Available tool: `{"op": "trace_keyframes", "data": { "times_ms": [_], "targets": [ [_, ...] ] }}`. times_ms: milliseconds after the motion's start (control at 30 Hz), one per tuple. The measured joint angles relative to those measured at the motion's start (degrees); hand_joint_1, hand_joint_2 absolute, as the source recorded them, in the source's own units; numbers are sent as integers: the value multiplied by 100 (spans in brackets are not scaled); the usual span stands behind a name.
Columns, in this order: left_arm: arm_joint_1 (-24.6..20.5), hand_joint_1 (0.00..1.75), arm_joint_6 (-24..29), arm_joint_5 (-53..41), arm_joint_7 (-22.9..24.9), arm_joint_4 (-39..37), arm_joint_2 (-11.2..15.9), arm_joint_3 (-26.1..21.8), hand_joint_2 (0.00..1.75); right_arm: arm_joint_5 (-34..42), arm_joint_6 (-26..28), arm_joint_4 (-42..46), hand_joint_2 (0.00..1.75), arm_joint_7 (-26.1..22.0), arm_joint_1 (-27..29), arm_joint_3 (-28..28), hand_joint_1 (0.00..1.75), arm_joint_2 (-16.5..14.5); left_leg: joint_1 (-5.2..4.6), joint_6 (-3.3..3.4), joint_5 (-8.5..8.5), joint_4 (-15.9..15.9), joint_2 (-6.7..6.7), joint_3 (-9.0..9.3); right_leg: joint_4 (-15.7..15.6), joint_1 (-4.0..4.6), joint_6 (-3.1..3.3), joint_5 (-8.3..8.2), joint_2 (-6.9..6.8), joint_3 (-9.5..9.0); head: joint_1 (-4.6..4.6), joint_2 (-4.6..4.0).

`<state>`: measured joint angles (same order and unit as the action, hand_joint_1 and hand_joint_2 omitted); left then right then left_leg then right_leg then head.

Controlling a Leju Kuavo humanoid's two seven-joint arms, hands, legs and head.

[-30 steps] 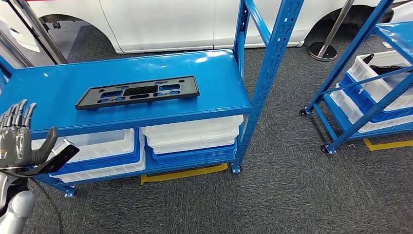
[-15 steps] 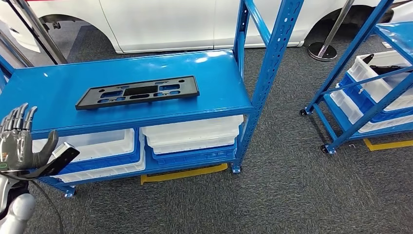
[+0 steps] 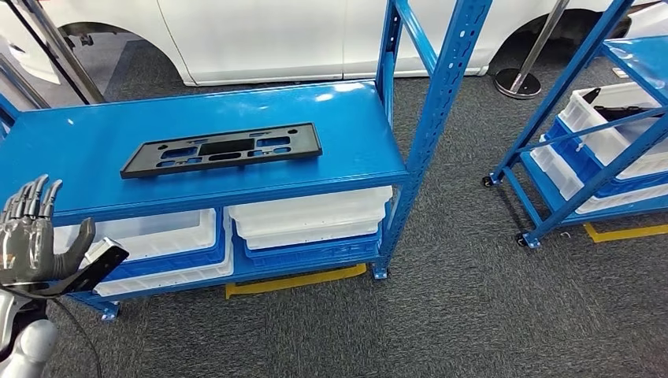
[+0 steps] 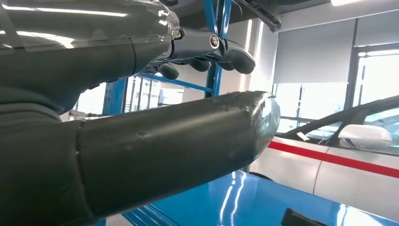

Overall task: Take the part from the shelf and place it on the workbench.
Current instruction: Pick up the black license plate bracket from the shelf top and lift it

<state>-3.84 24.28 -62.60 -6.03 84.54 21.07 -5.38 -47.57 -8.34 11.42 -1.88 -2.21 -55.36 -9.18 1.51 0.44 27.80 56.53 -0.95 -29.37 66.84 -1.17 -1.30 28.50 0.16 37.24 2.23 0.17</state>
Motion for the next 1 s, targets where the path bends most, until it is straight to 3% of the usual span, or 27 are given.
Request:
{"op": "trace_keyframes", "data": {
  "times_ms": [67,233,300,367,400,433,500,567,667,767,867,900,933,967,1000],
  "targets": [
    [11,0,1,-1,-1,-4,-2,-5,0,-15,1,-4,0,0,-1,0,0,3,-12,-80,60,38,1,13,-586,18,38,-206,-22,-252,2,-1],
    [28,0,4,-17,-9,-5,-4,-14,0,-42,1,-8,0,1,-16,-1,0,2,9,-254,178,123,6,13,-747,53,234,-151,-2,-349,4,0],
    [38,0,4,-22,-10,-7,-4,-18,0,-45,1,-8,0,1,-13,-2,0,2,16,-282,453,674,33,-253,-779,51,305,-138,-2,-400,5,0],
    [60,0,4,-27,-12,-12,-8,-21,0,-49,1,-8,0,0,-13,-2,0,2,13,-296,736,1489,43,-719,-778,78,354,-105,6,-429,5,0],
    [73,0,4,-32,-14,-15,-12,-21,0,-52,1,-8,0,0,-13,-2,0,2,12,-294,748,1733,45,-894,-777,95,369,-86,16,-450,5,0],
    [80,0,4,-38,-18,-16,-17,-21,0,-55,0,-8,0,1,-13,-2,0,2,11,-283,635,1754,45,-965,-776,112,375,-63,29,-480,5,0],
    [84,0,4,-54,-28,-17,-25,-21,0,-58,-2,-8,0,2,-11,-2,0,2,1,-223,129,1143,49,-784,-776,139,372,-2,55,-574,5,0],
    [80,0,5,-82,-36,-16,-29,-21,0,-59,-4,-13,0,2,-12,-2,0,-4,-37,-139,-204,452,62,-503,-768,159,342,54,77,-627,6,0],
    [72,0,10,-125,-37,-14,-37,-18,0,-59,-5,-20,0,1,-24,-2,0,-9,-86,-70,-194,179,69,-399,-769,150,252,83,88,-606,7,0],
    [81,0,16,-154,-35,-10,-50,-16,0,-59,-3,-22,0,2,-25,-3,0,-9,-39,2,-200,68,56,-304,-547,143,152,238,61,-539,5,0],
    [114,0,17,-180,-35,-8,-83,-11,0,-58,-1,-23,0,2,-20,-9,0,-9,-30,59,-154,40,35,-236,496,108,83,649,46,68,4,0],
    [133,0,17,-185,-35,-8,-97,-8,0,-58,0,-23,0,2,-18,-14,0,-9,-31,61,-132,42,31,-216,765,93,65,685,42,260,3,0],
    [151,0,17,-189,-34,-8,-112,-6,0,-58,1,-23,0,2,-15,-21,0,-9,-30,56,-106,44,30,-188,836,78,53,602,35,356,3,0],
    [167,0,18,-193,-33,-8,-125,-4,0,-57,2,-23,0,2,-11,-30,0,-8,-28,46,-76,46,32,-147,675,65,48,403,27,330,3,0],
    [181,0,20,-198,-30,-8,-138,-4,0,-56,2,-23,0,2,-5,-39,0,-7,-27,29,-38,47,36,-95,319,54,53,130,16,199,2,0]
  ]
}}
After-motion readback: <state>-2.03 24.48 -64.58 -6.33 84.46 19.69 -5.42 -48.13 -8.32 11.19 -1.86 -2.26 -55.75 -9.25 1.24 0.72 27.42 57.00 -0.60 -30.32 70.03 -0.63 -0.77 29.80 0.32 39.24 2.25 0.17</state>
